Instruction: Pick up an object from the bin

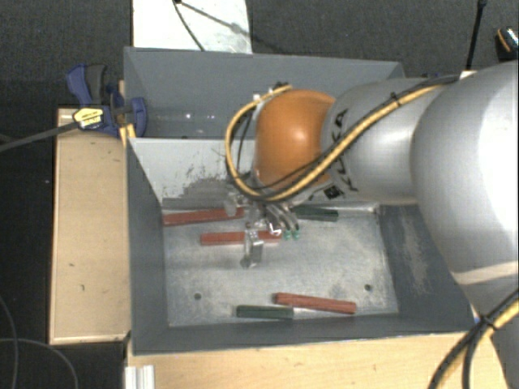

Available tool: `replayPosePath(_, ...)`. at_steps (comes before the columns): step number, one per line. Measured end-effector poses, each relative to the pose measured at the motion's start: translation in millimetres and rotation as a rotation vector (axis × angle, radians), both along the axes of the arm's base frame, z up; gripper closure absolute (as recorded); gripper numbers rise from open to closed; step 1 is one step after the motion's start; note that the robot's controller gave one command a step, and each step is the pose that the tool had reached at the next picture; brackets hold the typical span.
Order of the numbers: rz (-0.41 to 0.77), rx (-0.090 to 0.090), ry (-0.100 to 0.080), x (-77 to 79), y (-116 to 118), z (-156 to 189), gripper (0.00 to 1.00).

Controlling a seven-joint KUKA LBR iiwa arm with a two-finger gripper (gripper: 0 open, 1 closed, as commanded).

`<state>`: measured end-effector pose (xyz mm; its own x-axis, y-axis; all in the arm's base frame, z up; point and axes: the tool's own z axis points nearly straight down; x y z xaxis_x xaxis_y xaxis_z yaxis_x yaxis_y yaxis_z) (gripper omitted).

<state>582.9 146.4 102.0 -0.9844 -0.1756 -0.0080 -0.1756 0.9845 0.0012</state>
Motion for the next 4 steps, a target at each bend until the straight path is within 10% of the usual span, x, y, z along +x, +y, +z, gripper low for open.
replayPosePath(3, 0.037, -0.002, 0.008, -2.4, -8.1, -32.1, 0.00)
replayPosePath(4, 0.034, -0.001, 0.008, -2.3, -8.1, -31.9, 1.00)
